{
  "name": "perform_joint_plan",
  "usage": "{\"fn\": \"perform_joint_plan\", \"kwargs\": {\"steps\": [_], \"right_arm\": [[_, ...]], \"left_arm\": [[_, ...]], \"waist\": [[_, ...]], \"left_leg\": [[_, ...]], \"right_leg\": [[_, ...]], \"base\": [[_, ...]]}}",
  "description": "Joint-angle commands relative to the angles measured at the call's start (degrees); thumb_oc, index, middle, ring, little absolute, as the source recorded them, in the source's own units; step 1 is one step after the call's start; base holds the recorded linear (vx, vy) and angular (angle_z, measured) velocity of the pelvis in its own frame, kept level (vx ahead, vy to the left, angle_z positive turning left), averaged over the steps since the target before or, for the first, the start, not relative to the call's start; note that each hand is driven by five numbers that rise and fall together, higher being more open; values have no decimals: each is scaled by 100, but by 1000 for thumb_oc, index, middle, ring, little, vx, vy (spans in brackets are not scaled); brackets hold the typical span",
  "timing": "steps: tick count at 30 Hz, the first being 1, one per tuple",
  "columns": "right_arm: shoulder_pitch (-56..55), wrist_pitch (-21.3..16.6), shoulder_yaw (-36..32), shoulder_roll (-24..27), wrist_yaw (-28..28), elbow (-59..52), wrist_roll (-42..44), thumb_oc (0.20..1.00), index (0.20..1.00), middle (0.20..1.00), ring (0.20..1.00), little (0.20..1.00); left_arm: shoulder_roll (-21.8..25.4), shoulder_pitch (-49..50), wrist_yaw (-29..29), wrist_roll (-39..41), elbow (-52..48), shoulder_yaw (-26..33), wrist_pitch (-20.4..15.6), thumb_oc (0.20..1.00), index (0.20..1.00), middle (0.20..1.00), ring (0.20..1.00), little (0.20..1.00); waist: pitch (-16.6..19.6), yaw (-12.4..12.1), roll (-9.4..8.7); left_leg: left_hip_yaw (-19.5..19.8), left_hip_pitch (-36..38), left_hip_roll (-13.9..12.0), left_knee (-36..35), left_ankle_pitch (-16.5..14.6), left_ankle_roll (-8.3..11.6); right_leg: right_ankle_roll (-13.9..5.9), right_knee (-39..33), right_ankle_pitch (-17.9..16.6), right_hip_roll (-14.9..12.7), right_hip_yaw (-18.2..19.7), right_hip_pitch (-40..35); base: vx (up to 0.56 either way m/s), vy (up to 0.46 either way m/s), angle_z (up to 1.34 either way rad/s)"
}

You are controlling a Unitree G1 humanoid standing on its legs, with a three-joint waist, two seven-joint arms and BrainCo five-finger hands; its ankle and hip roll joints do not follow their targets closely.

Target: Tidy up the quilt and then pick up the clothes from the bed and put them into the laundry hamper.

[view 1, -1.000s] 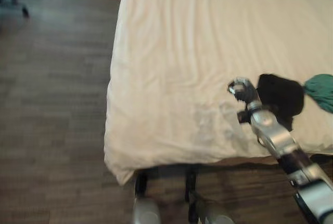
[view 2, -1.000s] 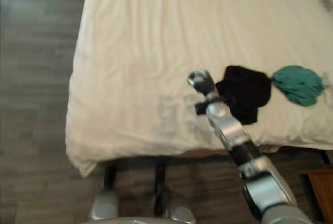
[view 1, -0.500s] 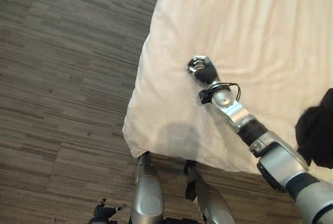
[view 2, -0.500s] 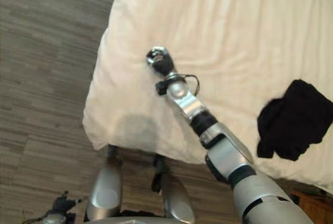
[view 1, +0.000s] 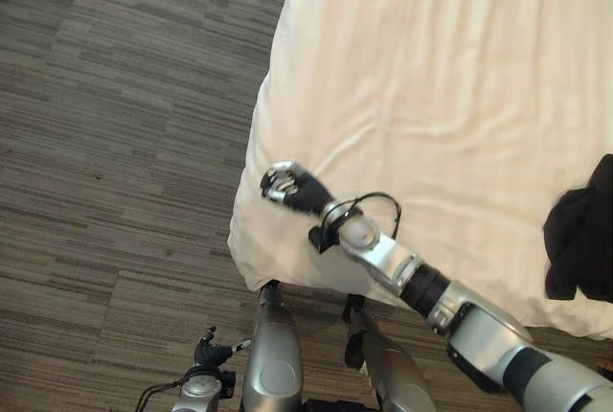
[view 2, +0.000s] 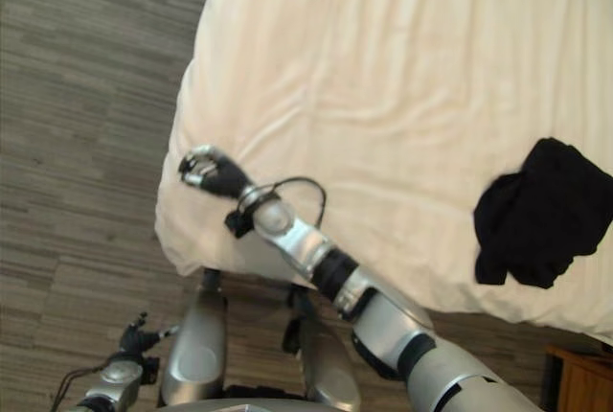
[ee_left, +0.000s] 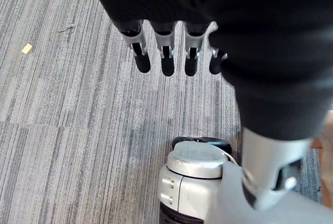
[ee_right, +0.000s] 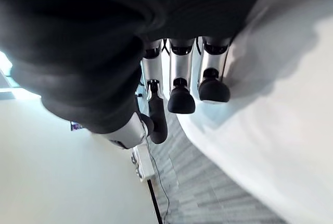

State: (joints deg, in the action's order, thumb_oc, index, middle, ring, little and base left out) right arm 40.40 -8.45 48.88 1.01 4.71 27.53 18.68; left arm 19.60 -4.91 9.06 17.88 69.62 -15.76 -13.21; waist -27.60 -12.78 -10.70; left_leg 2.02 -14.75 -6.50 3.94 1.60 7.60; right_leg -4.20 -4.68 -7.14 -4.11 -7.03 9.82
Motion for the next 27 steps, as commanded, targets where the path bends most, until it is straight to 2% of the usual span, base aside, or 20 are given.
{"fn": "perform_joint_plan", "kwargs": {"steps": [1,3,5,7,9,10,13,14,15,16,18,21,22,24,25,27], "right_arm": [[-399,-127,182,-306,557,-81,-153,200,200,200,200,200],[-518,-561,-143,-229,1052,123,-244,200,200,200,200,200],[-542,-722,-329,-143,1178,163,-270,200,200,200,200,200],[-592,-1032,-901,194,1358,191,-251,200,200,200,200,200],[-609,-1078,-1064,308,1426,170,-256,200,200,200,200,200],[-591,-1009,-1349,538,1501,78,-164,200,200,200,200,200],[-564,-935,-1475,638,1551,30,-136,200,200,200,200,200],[-536,-875,-1535,690,1569,17,-94,200,200,200,200,200],[-421,-658,-1712,832,1599,-9,-21,200,200,200,200,200],[-421,-657,-1713,833,1599,-10,-20,200,200,200,200,200],[-259,-218,-1786,910,1645,52,64,200,200,200,200,200],[-160,138,-1806,926,1651,189,156,200,200,200,200,200],[-36,720,-1757,882,1732,715,377,200,200,200,200,200],[-41,947,-1736,817,1910,1071,483,200,200,200,200,200],[-252,1100,-1766,765,2135,1432,802,200,200,200,200,200],[-445,1113,-1854,777,2171,1554,879,200,200,200,200,200]], "left_arm": [[-140,391,230,-12,129,-92,65,1000,1000,1000,1000,1000],[-232,467,260,-227,190,-39,68,1000,1000,1000,1000,1000],[-251,513,260,-321,217,-5,68,1000,1000,1000,1000,1000],[-271,646,295,-627,274,86,160,1000,1000,1000,1000,1000],[-265,693,325,-735,290,102,197,1000,1000,1000,1000,1000],[-232,775,368,-895,323,116,263,1000,1000,1000,1000,1000],[-206,817,367,-954,321,110,288,1000,1000,1000,1000,1000],[-191,838,371,-993,321,95,298,1000,1000,1000,1000,1000],[-142,906,370,-1047,332,76,286,1000,1000,1000,1000,1000],[-142,906,370,-1046,332,75,286,1000,1000,1000,1000,1000],[-52,931,327,-910,308,73,261,1000,1000,1000,1000,1000],[6,901,296,-905,298,48,223,1000,1000,1000,1000,1000],[34,762,273,-735,267,-116,167,1000,1000,1000,1000,1000],[-19,697,253,-581,249,-209,92,1000,1000,1000,1000,1000],[-156,679,276,-459,262,-274,-17,1000,1000,1000,1000,1000],[-215,694,300,-446,272,-276,-61,1000,1000,1000,1000,1000]], "waist": [[66,-61,36],[260,3,59],[343,31,58],[563,109,22],[617,127,0],[689,157,-35],[697,163,-40],[699,167,-42],[688,166,-31],[687,164,-31],[612,152,10],[530,145,36],[298,147,137],[158,168,236],[24,216,345],[0,245,371]], "left_leg": [[-10,78,231,-297,92,-536],[-56,251,237,-331,89,-558],[-80,322,230,-358,93,-559],[-115,499,196,-422,111,-562],[-122,548,177,-435,112,-564],[-146,635,114,-448,111,-561],[-162,662,79,-455,110,-555],[-169,667,59,-459,111,-550],[-185,658,10,-488,130,-532],[-186,659,9,-489,130,-532],[-178,589,-7,-513,156,-505],[-161,472,2,-452,158,-493],[-103,166,30,-222,151,-480],[-70,22,74,-138,150,-491],[-34,-78,116,-99,149,-488],[-33,-103,143,-112,147,-495]], "right_leg": [[-561,-32,-146,-427,31,-388],[-573,-32,-159,-443,73,-498],[-586,-32,-165,-445,87,-538],[-621,-32,-186,-407,190,-650],[-631,-32,-194,-390,229,-684],[-654,-32,-201,-366,282,-751],[-668,-32,-199,-356,296,-771],[-677,-32,-198,-350,299,-775],[-700,-32,-194,-326,306,-763],[-700,-32,-194,-325,307,-763],[-720,-32,-205,-329,273,-686],[-712,-32,-216,-341,254,-613],[-666,-32,-239,-378,215,-473],[-630,-32,-221,-395,219,-408],[-594,-24,-196,-407,204,-347],[-593,-28,-192,-412,210,-320]], "base": [[12,28,-5],[50,18,-8],[95,-3,-9],[210,-69,-12],[197,-112,-2],[202,-139,-3],[87,-76,-12],[67,-131,-13],[53,-114,-20],[22,-141,-15],[-21,-89,-2],[-76,-58,-6],[-209,-33,1],[-265,72,6],[-235,131,-4],[-113,69,-5]]}}
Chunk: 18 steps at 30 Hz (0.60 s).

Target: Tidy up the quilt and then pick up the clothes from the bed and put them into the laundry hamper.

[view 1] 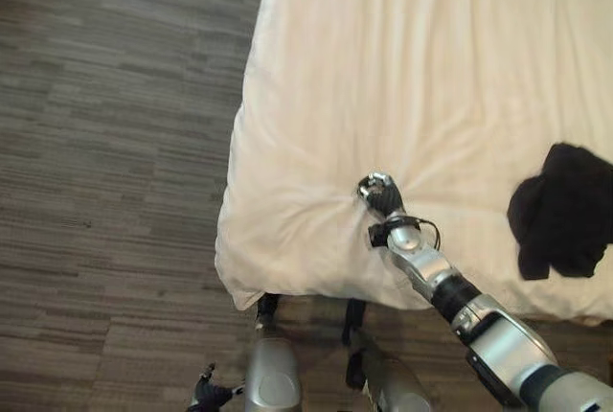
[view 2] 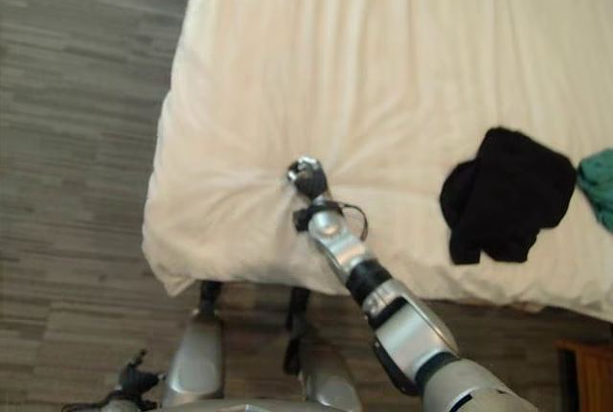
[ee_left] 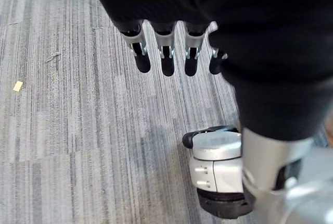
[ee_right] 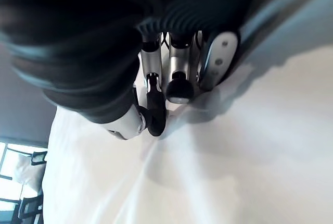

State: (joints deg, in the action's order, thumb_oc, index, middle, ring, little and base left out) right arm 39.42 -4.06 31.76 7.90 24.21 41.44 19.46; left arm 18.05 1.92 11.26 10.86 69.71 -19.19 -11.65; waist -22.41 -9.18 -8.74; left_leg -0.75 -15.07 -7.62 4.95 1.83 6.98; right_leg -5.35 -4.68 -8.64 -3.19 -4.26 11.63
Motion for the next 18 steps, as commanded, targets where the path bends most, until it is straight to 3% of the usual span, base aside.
{"fn": "perform_joint_plan", "kwargs": {"steps": [1,3,4,9,13,14,16,17,18], "right_arm": [[-348,674,-142,89,221,163,801,200,200,200,200,200],[-348,674,-142,89,221,163,801,200,200,200,200,200],[-2639,393,-985,510,202,584,822,200,200,200,200,200],[-3825,266,-1707,446,265,1400,663,200,200,200,200,200],[-4337,107,-2001,256,87,2173,500,200,200,200,200,200],[-4593,60,-2120,109,-180,2586,421,200,200,200,200,200],[-4725,171,-2158,-4,-334,2773,412,200,200,200,200,200],[-4762,232,-2156,-45,-347,2847,404,269,269,269,269,269],[-4807,396,-2157,-104,-389,2998,446,598,598,598,598,598]], "left_arm": [[-60,11,79,257,263,67,-217,1000,1000,1000,1000,1000],[-60,11,79,257,263,67,-217,1000,1000,1000,1000,1000],[-272,344,490,145,177,233,-339,1000,1000,1000,1000,1000],[-374,529,798,75,179,370,-392,1000,1000,1000,1000,1000],[-518,657,906,123,252,467,-457,1000,1000,1000,1000,1000],[-630,725,972,128,298,488,-455,1000,1000,1000,1000,1000],[-715,768,1004,71,335,515,-422,1000,1000,1000,1000,1000],[-751,779,1016,34,357,527,-405,1000,1000,1000,1000,1000],[-820,785,1035,-87,410,550,-352,1000,1000,1000,1000,1000]], "waist": [[-519,-115,175],[-519,-115,175],[-338,215,-10],[114,583,-194],[424,756,-200],[611,839,-173],[736,888,-137],[783,904,-120],[871,938,-82]], "left_leg": [[244,-72,255,-213,123,-433],[244,-72,255,-213,123,-433],[128,58,334,-364,76,-531],[-39,456,342,-494,32,-594],[-152,781,354,-617,39,-625],[-236,991,359,-687,31,-637],[-288,1133,367,-733,26,-640],[-309,1193,371,-753,21,-641],[-351,1303,380,-787,6,-642]], "right_leg": [[-478,-29,-42,-505,-67,-501],[-478,-29,-42,-505,-67,-501],[-573,-31,-139,-479,41,-453],[-660,-32,-246,-386,267,-602],[-683,-32,-295,-320,411,-724],[-687,-32,-292,-288,478,-830],[-680,-32,-279,-271,519,-909],[-677,-32,-269,-264,537,-945],[-668,-32,-248,-257,563,-1008]], "base": [[0,0,0],[-107,4,-1],[-222,1,21],[-51,-10,-11],[59,29,-21],[103,42,-18],[109,43,-17],[106,47,-39],[92,57,-45]]}}
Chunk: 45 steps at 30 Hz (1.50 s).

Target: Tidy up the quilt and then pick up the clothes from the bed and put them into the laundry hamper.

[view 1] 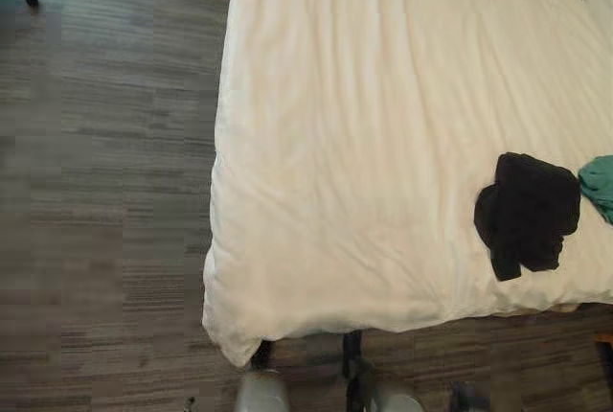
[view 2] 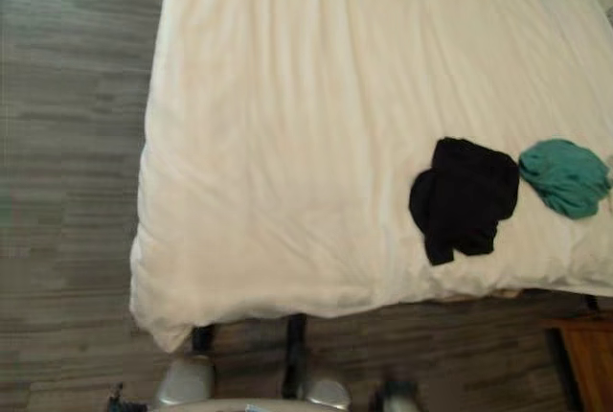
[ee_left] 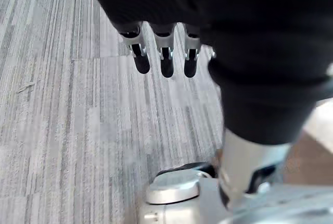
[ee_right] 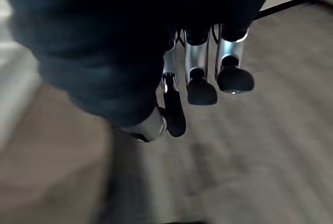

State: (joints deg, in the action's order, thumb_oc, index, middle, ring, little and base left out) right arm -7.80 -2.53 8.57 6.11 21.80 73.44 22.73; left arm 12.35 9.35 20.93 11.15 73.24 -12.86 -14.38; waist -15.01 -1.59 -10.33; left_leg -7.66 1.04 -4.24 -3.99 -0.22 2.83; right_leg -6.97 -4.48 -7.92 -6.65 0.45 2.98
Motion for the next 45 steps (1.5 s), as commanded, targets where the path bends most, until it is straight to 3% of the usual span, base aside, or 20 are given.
{"fn": "perform_joint_plan", "kwargs": {"steps": [1,7,10,15,17,18,19,20,22,24,28,31,34,35,36,38,41,42,43,45], "right_arm": [[-117,474,151,49,-313,-79,214,1000,1000,1000,1000,1000],[-146,1121,-247,101,-417,69,502,1000,1000,1000,1000,1000],[-177,1111,-337,183,-313,18,538,1000,1000,1000,1000,1000],[-331,1093,-392,333,-352,-52,326,1000,1000,1000,1000,1000],[-379,1249,-414,363,-332,-49,-96,1000,1000,1000,1000,1000],[-337,1349,-434,397,-397,2,-516,1000,1000,1000,1000,1000],[-319,1405,-447,408,-378,20,-472,1000,1000,1000,1000,1000],[-279,1486,-507,437,-440,77,-652,1000,1000,1000,1000,1000],[-188,1523,-560,471,-569,148,-1154,1000,1000,1000,1000,1000],[-141,1507,-597,491,-685,227,-1084,1000,1000,1000,1000,1000],[-85,1246,-693,484,-952,371,-824,1000,1000,1000,1000,1000],[32,947,-769,569,-1105,438,-903,1000,1000,1000,1000,1000],[175,790,-676,754,-1203,365,-1149,1000,1000,1000,1000,1000],[245,705,-626,842,-1259,344,-1194,1000,1000,1000,1000,1000],[253,708,-615,852,-1264,338,-1210,1000,1000,1000,1000,1000],[399,651,-438,1006,-1334,296,-1178,1000,1000,1000,1000,1000],[448,556,-361,1122,-1339,304,-1140,1000,1000,1000,1000,1000],[470,503,-332,1179,-1366,339,-1255,1000,1000,1000,1000,1000],[490,386,-272,1193,-1365,385,-1362,1000,1000,1000,1000,1000],[507,329,-226,1195,-1375,389,-1414,1000,1000,1000,1000,1000]], "left_arm": [[-317,43,92,-251,110,-64,-34,1000,1000,1000,1000,1000],[-571,14,-92,-614,20,-235,520,1000,1000,1000,1000,1000],[-497,-78,-395,-768,-154,-351,1011,1000,1000,1000,1000,1000],[-420,-152,-466,-559,-282,-450,1302,1000,1000,1000,1000,1000],[-391,-121,-424,-144,-338,-311,1455,1000,1000,1000,1000,1000],[-357,-98,-421,170,-355,-161,1531,1000,1000,1000,1000,1000],[-351,-94,-426,178,-362,-127,1555,1000,1000,1000,1000,1000],[-322,-71,-422,259,-371,-33,1600,1000,1000,1000,1000,1000],[-252,-84,-424,664,-331,138,1688,1000,1000,1000,1000,1000],[-206,-138,-432,733,-287,155,1744,1000,1000,1000,1000,1000],[-198,-367,-497,687,-166,115,2009,1000,1000,1000,1000,1000],[-259,-337,-654,561,-169,94,2085,1000,1000,1000,1000,1000],[-386,-309,-577,831,-174,101,1971,1000,1000,1000,1000,1000],[-408,-307,-447,984,-212,109,1917,1000,1000,1000,1000,1000],[-411,-309,-445,1009,-214,113,1919,1000,1000,1000,1000,1000],[-467,-339,-529,1032,-209,222,1900,1000,1000,1000,1000,1000],[-385,-395,-702,1141,-175,246,1897,1000,1000,1000,1000,1000],[-340,-428,-783,1186,-122,284,1903,1000,1000,1000,1000,1000],[-330,-450,-805,1213,-65,312,1884,1000,1000,1000,1000,1000],[-315,-495,-840,1215,-19,340,1886,1000,1000,1000,1000,1000]], "waist": [[184,209,124],[405,538,521],[538,880,712],[539,1244,816],[489,1286,801],[456,1247,769],[446,1232,764],[420,1181,806],[378,1115,809],[381,1098,819],[440,1184,811],[523,1239,859],[554,1052,938],[561,926,924],[561,904,924],[496,604,944],[545,589,998],[561,539,1043],[547,464,1065],[511,419,1049]], "left_leg": [[295,-196,46,75,197,-225],[108,291,121,-4,23,-203],[-64,482,136,-34,-79,-199],[-460,692,121,-21,-226,-169],[-1055,827,64,70,-303,-128],[-1540,872,-14,256,-380,-125],[-1658,877,-39,306,-406,-131],[-1994,949,-140,388,-542,-119],[-2491,1013,-256,394,-480,-131],[-2537,984,-304,460,-468,-135],[-2376,819,-552,947,-499,-32],[-2332,979,-843,1309,-611,92],[-1698,572,-1079,2247,-142,326],[-1200,177,-1017,2652,195,292],[-1077,92,-952,2694,212,276],[102,-534,-38,2676,219,-6],[380,-151,72,1335,88,-115],[740,-22,206,716,122,-109],[1085,-116,313,508,263,-46],[1152,-194,367,464,306,-28]], "right_leg": [[-498,-52,-295,89,115,-213],[-498,-52,-164,-28,410,-402],[-533,-52,-153,-66,788,-353],[-605,-52,-185,-157,910,-197],[-721,39,-266,-380,300,-22],[-778,300,-262,-529,-350,139],[-783,372,-253,-564,-492,188],[-803,671,-117,-670,-1082,282],[-803,1109,-82,-892,-1786,469],[-792,1294,11,-945,-1845,516],[-642,1191,157,-820,-1634,317],[-376,1121,288,-536,-1543,175],[-59,963,435,-154,-1373,-87],[132,842,391,-37,-1224,-139],[144,826,393,-21,-1189,-156],[210,635,398,167,-584,-361],[131,603,429,192,-436,-350],[99,527,405,225,-314,-394],[84,429,377,261,-174,-458],[40,332,361,222,-134,-541]], "base": [[90,78,-49],[56,133,-25],[21,118,-27],[-49,41,-63],[-55,-106,-154],[-57,-163,-209],[-56,-219,-294],[-41,-187,-253],[-75,-216,-230],[-23,-247,-215],[122,-330,-96],[193,-224,-41],[253,-209,-81],[116,-112,-112],[108,-57,-124],[173,118,-133],[146,240,-128],[136,198,-60],[134,211,-72],[20,98,-64]]}}
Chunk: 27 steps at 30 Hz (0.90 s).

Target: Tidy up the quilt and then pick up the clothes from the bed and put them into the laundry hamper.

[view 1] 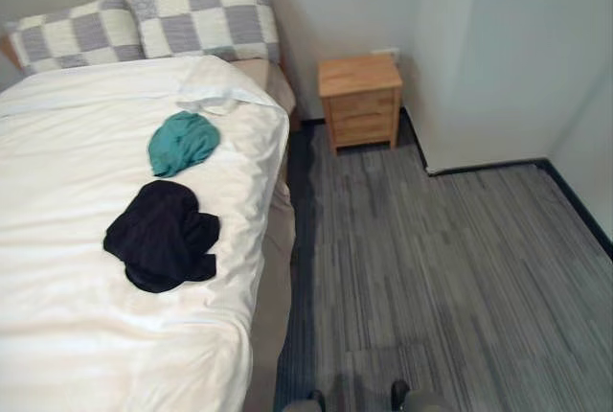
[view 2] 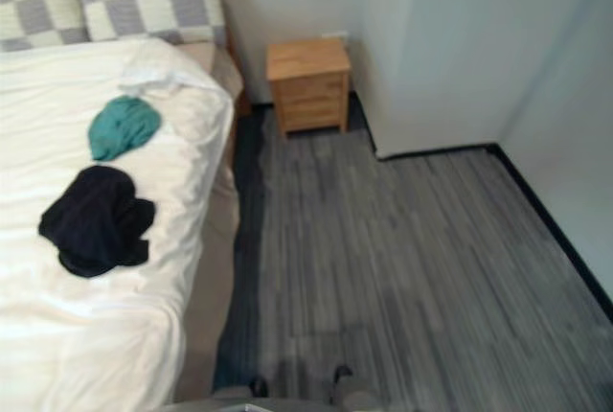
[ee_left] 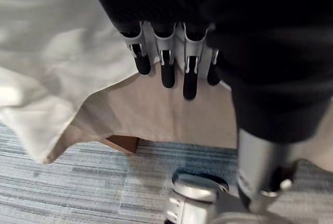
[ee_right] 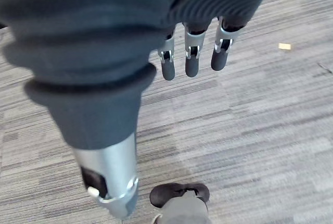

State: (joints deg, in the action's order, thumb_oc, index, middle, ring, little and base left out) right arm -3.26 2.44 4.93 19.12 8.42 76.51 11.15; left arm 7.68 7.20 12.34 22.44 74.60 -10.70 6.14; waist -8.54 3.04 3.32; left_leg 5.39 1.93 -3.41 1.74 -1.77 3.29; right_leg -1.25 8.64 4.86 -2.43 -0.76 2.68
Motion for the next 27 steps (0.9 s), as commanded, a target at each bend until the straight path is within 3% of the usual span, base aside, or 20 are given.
{"fn": "perform_joint_plan", "kwargs": {"steps": [1,2,7,11,12,14,20,24,25,26,27], "right_arm": [[62,-231,145,-130,-13,58,-375,1000,1000,1000,1000,1000],[61,-213,197,-159,0,39,-317,1000,1000,1000,1000,1000],[58,-90,247,-269,-121,-21,-101,1000,1000,1000,1000,1000],[-10,-87,440,-530,295,-76,230,1000,1000,1000,1000,1000],[82,-103,555,-559,-433,-285,409,1000,1000,1000,1000,1000],[129,-23,577,-519,-408,-313,438,1000,1000,1000,1000,1000],[199,-2,571,-560,-277,-353,511,1000,1000,1000,1000,1000],[198,-56,504,-575,-240,-292,629,1000,1000,1000,1000,1000],[200,-57,452,-580,-249,-295,651,1000,1000,1000,1000,1000],[179,-109,415,-598,-263,-384,734,1000,1000,1000,1000,1000],[132,-114,376,-600,-265,-428,819,1000,1000,1000,1000,1000]], "left_arm": [[174,-320,-44,13,-155,137,-115,1000,1000,1000,1000,1000],[197,-388,-147,-217,-130,142,-71,1000,1000,1000,1000,1000],[299,-442,9,-98,-130,-19,-256,1000,1000,1000,1000,1000],[312,-663,150,-20,-159,-88,-361,1000,1000,1000,1000,1000],[324,-687,492,-1162,-152,-414,67,1000,1000,1000,1000,1000],[317,-693,414,-1024,-193,-399,29,1000,1000,1000,1000,1000],[272,-644,496,-561,-152,-281,99,1000,1000,1000,1000,1000],[246,-535,408,-548,-42,-53,17,1000,1000,1000,1000,1000],[236,-505,363,-650,1,2,-37,1000,1000,1000,1000,1000],[241,-504,382,-755,12,-24,-190,1000,1000,1000,1000,1000],[248,-506,382,-744,25,-59,-254,1000,1000,1000,1000,1000]], "waist": [[-128,-45,-313],[-99,-6,-290],[40,37,-284],[159,125,-360],[-70,41,-422],[-11,11,-431],[121,-46,-403],[129,-133,-396],[69,-178,-393],[-136,-191,-329],[-297,-138,-216]], "left_leg": [[-220,-218,264,-233,464,-75],[-408,-87,188,-420,508,-52],[-542,48,244,-674,471,-131],[-734,11,280,-674,438,-192],[-650,16,362,-414,203,-302],[-408,42,460,-397,148,-359],[-446,179,436,-613,212,-341],[-417,111,461,-473,167,-376],[-453,-2,465,-280,118,-445],[-419,-230,554,20,66,-726],[-368,-224,572,72,42,-839]], "right_leg": [[-584,-1044,-927,-249,-71,-531],[-624,-1088,-944,-294,-239,-538],[-714,-1260,-1058,-300,-367,-549],[-731,-1313,-1122,-239,-355,-485],[-651,-1006,-838,-229,-185,-464],[-617,-1052,-850,-141,-18,-479],[-595,-1197,-835,-76,-217,-613],[-651,-822,-695,-262,-323,-528],[-663,-454,-572,-401,-419,-435],[-683,1050,-644,-676,-437,165],[-645,2121,-980,-745,-374,659]], "base": [[-34,134,-42],[-33,142,-36],[-5,52,-6],[-5,-1,3],[2,-16,4],[28,-39,2],[40,-10,1],[84,53,-1],[64,189,-2],[101,279,5],[115,262,-2]]}}
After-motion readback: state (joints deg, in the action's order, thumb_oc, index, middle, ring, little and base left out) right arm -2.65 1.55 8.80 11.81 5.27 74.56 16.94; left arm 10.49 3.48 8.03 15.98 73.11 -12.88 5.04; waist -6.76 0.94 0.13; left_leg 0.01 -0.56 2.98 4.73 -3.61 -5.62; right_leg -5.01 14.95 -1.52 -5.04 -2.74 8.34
